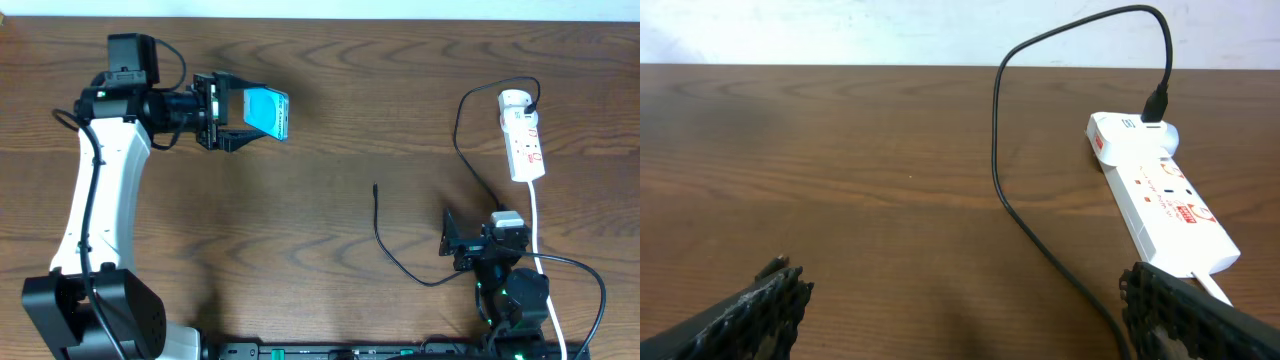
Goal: Plug charger to phone and switch on socket
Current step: 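Lift the phone with the left gripper and tilt it upright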
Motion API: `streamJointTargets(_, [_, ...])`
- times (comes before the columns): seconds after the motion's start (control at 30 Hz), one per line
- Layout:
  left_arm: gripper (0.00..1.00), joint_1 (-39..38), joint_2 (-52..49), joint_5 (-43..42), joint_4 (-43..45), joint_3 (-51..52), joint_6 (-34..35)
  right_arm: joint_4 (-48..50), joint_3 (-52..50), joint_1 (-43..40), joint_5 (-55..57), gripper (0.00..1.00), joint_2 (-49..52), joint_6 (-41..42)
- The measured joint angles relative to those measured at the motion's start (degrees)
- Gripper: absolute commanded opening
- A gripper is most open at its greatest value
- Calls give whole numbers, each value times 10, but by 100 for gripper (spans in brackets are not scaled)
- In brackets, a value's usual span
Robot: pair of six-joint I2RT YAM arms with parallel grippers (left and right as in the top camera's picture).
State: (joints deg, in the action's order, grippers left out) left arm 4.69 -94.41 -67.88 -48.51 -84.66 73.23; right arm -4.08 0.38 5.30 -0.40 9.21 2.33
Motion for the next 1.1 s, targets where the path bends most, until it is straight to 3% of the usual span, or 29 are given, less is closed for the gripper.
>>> streamJointTargets(0.33, [7,16,0,-163,0,0,33,0,0,0,0,99,0,0])
streamJointTargets(0.7, [7,16,0,-188,12,0,32,0,0,0,0,99,0,0])
streamJointTargets(0.83, [7,16,0,-153,12,0,10,0,0,0,0,99,0,0])
streamJointTargets(1.1, [7,12,0,74,-20,0,-81,0,0,0,0,99,0,0])
